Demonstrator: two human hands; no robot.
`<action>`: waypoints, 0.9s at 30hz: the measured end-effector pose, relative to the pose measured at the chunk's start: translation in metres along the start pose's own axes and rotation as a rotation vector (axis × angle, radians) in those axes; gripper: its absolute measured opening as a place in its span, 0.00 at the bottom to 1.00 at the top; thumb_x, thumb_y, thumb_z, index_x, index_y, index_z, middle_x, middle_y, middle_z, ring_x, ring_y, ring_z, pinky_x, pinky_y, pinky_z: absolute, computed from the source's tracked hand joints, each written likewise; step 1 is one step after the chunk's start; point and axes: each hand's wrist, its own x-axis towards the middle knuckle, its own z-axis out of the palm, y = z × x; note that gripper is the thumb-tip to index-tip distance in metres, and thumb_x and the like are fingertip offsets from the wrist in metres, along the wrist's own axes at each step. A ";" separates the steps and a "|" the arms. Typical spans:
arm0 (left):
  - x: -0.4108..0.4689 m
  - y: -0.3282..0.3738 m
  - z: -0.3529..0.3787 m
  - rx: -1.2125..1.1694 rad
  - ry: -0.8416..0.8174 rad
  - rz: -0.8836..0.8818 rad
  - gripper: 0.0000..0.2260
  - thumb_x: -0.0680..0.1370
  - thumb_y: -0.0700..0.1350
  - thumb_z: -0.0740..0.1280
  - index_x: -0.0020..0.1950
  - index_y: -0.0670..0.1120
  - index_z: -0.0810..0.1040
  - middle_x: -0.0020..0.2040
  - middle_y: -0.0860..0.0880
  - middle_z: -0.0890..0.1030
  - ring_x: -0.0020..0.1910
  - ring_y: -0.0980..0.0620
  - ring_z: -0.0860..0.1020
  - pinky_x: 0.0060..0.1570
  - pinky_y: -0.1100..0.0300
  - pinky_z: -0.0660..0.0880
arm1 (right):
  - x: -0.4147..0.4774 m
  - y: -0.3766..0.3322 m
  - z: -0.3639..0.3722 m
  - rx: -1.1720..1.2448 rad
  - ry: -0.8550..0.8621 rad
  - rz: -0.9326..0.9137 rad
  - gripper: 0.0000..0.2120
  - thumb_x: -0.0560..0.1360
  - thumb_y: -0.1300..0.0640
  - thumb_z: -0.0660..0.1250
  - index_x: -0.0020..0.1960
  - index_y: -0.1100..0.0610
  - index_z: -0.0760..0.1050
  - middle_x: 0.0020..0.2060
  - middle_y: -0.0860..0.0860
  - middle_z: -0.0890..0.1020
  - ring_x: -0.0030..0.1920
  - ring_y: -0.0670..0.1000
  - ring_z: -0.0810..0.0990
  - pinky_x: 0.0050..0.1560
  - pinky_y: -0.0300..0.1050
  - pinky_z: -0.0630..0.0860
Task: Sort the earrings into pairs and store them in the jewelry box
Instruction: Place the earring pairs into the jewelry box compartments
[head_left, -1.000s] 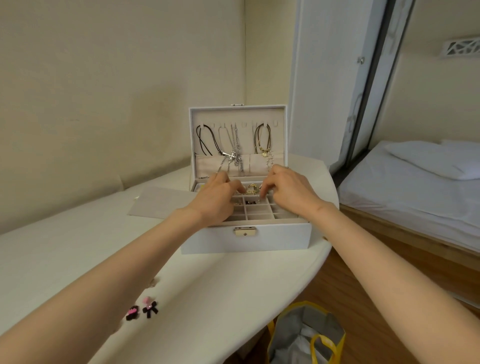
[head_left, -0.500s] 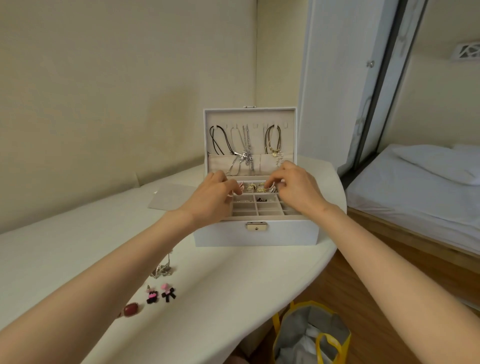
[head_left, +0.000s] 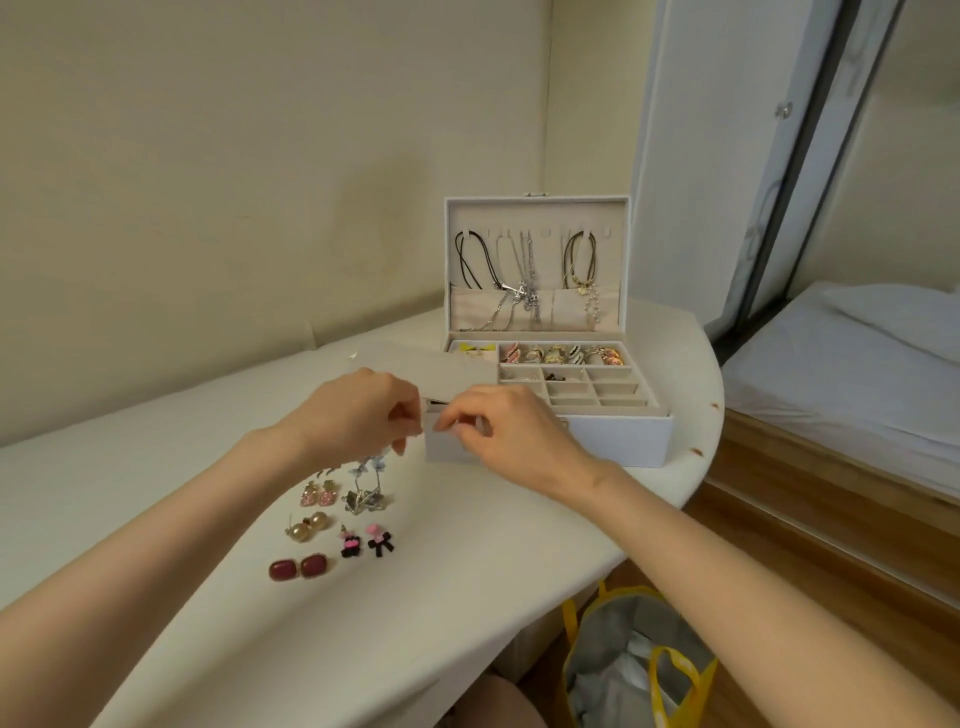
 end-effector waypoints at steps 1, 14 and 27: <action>-0.003 -0.005 0.003 0.097 -0.018 -0.056 0.05 0.78 0.47 0.63 0.46 0.49 0.77 0.39 0.55 0.83 0.36 0.58 0.77 0.37 0.63 0.70 | 0.000 -0.003 0.005 0.001 -0.036 0.017 0.11 0.75 0.61 0.63 0.50 0.53 0.82 0.36 0.46 0.80 0.37 0.43 0.70 0.42 0.40 0.68; 0.003 -0.044 0.062 -0.075 0.134 -0.338 0.09 0.77 0.50 0.64 0.54 0.47 0.76 0.51 0.47 0.76 0.55 0.46 0.73 0.45 0.56 0.70 | 0.007 -0.011 0.041 -0.033 -0.160 0.119 0.12 0.78 0.57 0.61 0.57 0.52 0.78 0.39 0.53 0.81 0.44 0.53 0.79 0.49 0.45 0.73; -0.008 -0.039 0.051 -0.445 0.207 -0.133 0.08 0.72 0.40 0.71 0.36 0.51 0.76 0.34 0.52 0.80 0.33 0.58 0.76 0.34 0.70 0.69 | 0.005 -0.006 0.045 0.147 -0.102 0.186 0.11 0.76 0.55 0.64 0.58 0.54 0.76 0.30 0.53 0.81 0.24 0.41 0.73 0.32 0.35 0.74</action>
